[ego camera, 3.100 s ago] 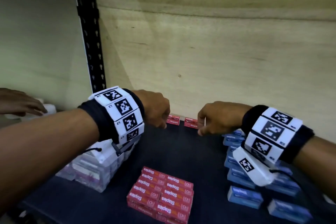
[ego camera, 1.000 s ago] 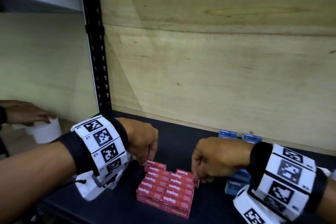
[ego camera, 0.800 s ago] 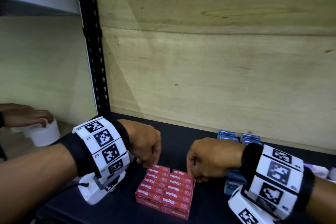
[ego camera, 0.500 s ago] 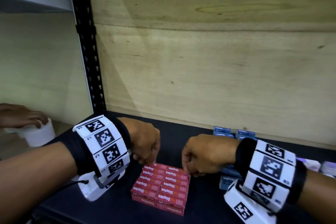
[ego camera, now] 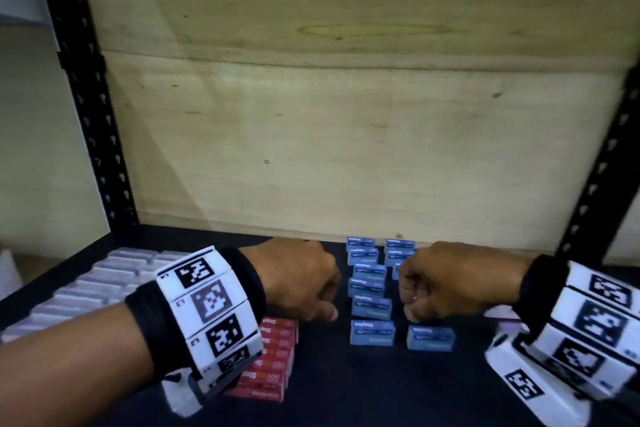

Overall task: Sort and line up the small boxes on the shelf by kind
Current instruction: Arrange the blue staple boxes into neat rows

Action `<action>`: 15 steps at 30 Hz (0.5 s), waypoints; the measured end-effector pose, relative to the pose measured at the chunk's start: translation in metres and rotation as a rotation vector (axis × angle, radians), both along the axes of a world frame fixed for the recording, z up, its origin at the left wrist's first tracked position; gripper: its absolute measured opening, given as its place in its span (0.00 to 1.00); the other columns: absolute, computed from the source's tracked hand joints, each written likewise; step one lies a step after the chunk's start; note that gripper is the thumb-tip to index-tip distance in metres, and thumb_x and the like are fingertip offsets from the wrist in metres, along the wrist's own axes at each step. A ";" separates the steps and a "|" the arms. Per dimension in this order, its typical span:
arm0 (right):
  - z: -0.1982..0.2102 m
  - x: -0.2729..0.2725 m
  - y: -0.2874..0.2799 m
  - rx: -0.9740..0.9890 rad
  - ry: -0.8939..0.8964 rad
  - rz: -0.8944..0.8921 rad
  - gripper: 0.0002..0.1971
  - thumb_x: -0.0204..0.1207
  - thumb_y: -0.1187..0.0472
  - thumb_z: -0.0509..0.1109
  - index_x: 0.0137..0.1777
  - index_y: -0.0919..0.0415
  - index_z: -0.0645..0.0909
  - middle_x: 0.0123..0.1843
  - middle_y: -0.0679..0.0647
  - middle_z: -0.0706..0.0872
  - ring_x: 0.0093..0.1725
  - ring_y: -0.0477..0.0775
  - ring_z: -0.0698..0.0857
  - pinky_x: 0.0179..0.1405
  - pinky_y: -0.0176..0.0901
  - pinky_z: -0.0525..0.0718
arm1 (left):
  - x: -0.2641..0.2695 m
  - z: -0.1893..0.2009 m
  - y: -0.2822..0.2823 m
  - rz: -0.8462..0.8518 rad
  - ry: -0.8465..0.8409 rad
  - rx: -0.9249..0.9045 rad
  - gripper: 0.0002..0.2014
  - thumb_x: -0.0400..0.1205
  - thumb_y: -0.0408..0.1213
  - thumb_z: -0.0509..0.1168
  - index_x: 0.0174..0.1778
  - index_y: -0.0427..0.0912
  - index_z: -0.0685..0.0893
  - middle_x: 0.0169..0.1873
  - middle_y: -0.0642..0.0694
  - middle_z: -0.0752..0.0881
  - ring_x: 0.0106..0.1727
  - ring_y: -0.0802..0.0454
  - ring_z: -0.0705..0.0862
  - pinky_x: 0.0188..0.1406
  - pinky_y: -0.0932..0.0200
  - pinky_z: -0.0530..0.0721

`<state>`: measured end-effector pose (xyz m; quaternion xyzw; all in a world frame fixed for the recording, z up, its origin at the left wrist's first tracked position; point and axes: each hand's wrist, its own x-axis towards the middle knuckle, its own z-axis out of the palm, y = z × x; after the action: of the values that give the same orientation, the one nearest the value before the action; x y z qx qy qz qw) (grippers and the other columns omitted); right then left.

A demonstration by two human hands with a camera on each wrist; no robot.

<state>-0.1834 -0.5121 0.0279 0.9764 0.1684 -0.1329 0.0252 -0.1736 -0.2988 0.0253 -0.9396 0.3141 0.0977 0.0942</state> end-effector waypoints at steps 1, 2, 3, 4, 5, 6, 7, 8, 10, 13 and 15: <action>-0.003 -0.004 -0.006 -0.026 -0.008 -0.015 0.11 0.72 0.48 0.76 0.52 0.47 0.83 0.44 0.41 0.84 0.44 0.46 0.82 0.49 0.42 0.81 | -0.002 -0.003 -0.007 -0.014 0.010 0.005 0.15 0.80 0.58 0.66 0.53 0.53 0.85 0.48 0.53 0.87 0.50 0.50 0.84 0.51 0.48 0.85; -0.006 -0.007 -0.010 -0.054 -0.014 -0.026 0.12 0.72 0.47 0.76 0.53 0.46 0.83 0.46 0.40 0.84 0.45 0.47 0.81 0.48 0.42 0.80 | -0.003 -0.005 -0.013 -0.022 0.016 0.014 0.15 0.80 0.58 0.67 0.55 0.53 0.85 0.50 0.53 0.86 0.51 0.50 0.84 0.50 0.49 0.84; -0.009 -0.010 -0.015 -0.077 -0.016 -0.037 0.13 0.72 0.46 0.76 0.53 0.45 0.82 0.47 0.40 0.83 0.47 0.47 0.82 0.48 0.42 0.80 | -0.005 -0.008 -0.020 -0.028 0.022 0.022 0.16 0.80 0.58 0.67 0.56 0.52 0.84 0.51 0.52 0.85 0.51 0.49 0.84 0.49 0.50 0.83; -0.012 -0.012 -0.018 -0.082 -0.015 -0.046 0.12 0.72 0.45 0.76 0.53 0.43 0.81 0.48 0.40 0.83 0.48 0.48 0.82 0.49 0.43 0.81 | -0.006 -0.010 -0.025 -0.031 0.026 0.031 0.16 0.80 0.57 0.68 0.57 0.52 0.84 0.52 0.52 0.85 0.52 0.48 0.83 0.47 0.52 0.81; -0.014 -0.013 -0.020 -0.073 -0.013 -0.053 0.11 0.73 0.44 0.76 0.52 0.43 0.81 0.49 0.40 0.83 0.50 0.49 0.83 0.51 0.44 0.82 | -0.007 -0.013 -0.030 -0.033 0.028 0.041 0.16 0.80 0.57 0.68 0.58 0.52 0.83 0.52 0.52 0.84 0.53 0.47 0.83 0.46 0.52 0.79; -0.016 -0.016 -0.023 -0.057 -0.013 -0.056 0.10 0.74 0.44 0.75 0.51 0.43 0.81 0.49 0.40 0.84 0.51 0.49 0.84 0.53 0.45 0.84 | -0.008 -0.015 -0.035 -0.035 0.028 0.049 0.17 0.80 0.57 0.68 0.58 0.51 0.84 0.52 0.51 0.83 0.53 0.46 0.83 0.45 0.52 0.79; -0.019 -0.017 -0.024 -0.043 -0.013 -0.056 0.09 0.75 0.45 0.74 0.51 0.44 0.82 0.49 0.40 0.85 0.51 0.50 0.85 0.53 0.46 0.84 | -0.008 -0.018 -0.039 -0.036 0.024 0.059 0.17 0.80 0.56 0.68 0.58 0.50 0.84 0.51 0.50 0.83 0.52 0.45 0.84 0.44 0.52 0.79; -0.021 -0.019 -0.026 -0.032 -0.018 -0.053 0.08 0.76 0.47 0.73 0.52 0.46 0.83 0.49 0.41 0.85 0.51 0.50 0.85 0.53 0.46 0.84 | -0.010 -0.019 -0.044 -0.037 0.018 0.074 0.17 0.80 0.55 0.68 0.58 0.49 0.84 0.51 0.49 0.83 0.52 0.44 0.84 0.43 0.52 0.78; -0.025 -0.022 -0.024 -0.026 -0.036 -0.039 0.07 0.79 0.51 0.70 0.54 0.48 0.84 0.50 0.44 0.87 0.52 0.52 0.86 0.51 0.45 0.83 | -0.013 -0.021 -0.050 -0.038 0.002 0.105 0.15 0.83 0.51 0.67 0.59 0.46 0.83 0.50 0.47 0.80 0.50 0.44 0.82 0.41 0.51 0.76; -0.030 -0.028 -0.024 -0.036 -0.060 -0.027 0.07 0.81 0.54 0.65 0.54 0.49 0.83 0.53 0.49 0.87 0.53 0.55 0.85 0.48 0.45 0.80 | -0.018 -0.019 -0.054 -0.024 0.000 0.076 0.12 0.84 0.47 0.67 0.58 0.44 0.84 0.50 0.46 0.80 0.52 0.43 0.82 0.42 0.53 0.75; -0.033 -0.035 -0.027 -0.024 -0.078 -0.013 0.06 0.83 0.54 0.64 0.54 0.49 0.82 0.54 0.50 0.86 0.54 0.56 0.85 0.51 0.46 0.81 | -0.023 -0.018 -0.050 -0.023 0.008 0.032 0.11 0.83 0.47 0.68 0.57 0.45 0.85 0.45 0.49 0.80 0.48 0.45 0.83 0.42 0.55 0.77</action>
<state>-0.2181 -0.5389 -0.0047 0.9815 0.1594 -0.0968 0.0426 -0.1968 -0.3487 0.0068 -0.9339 0.3237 0.1052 0.1091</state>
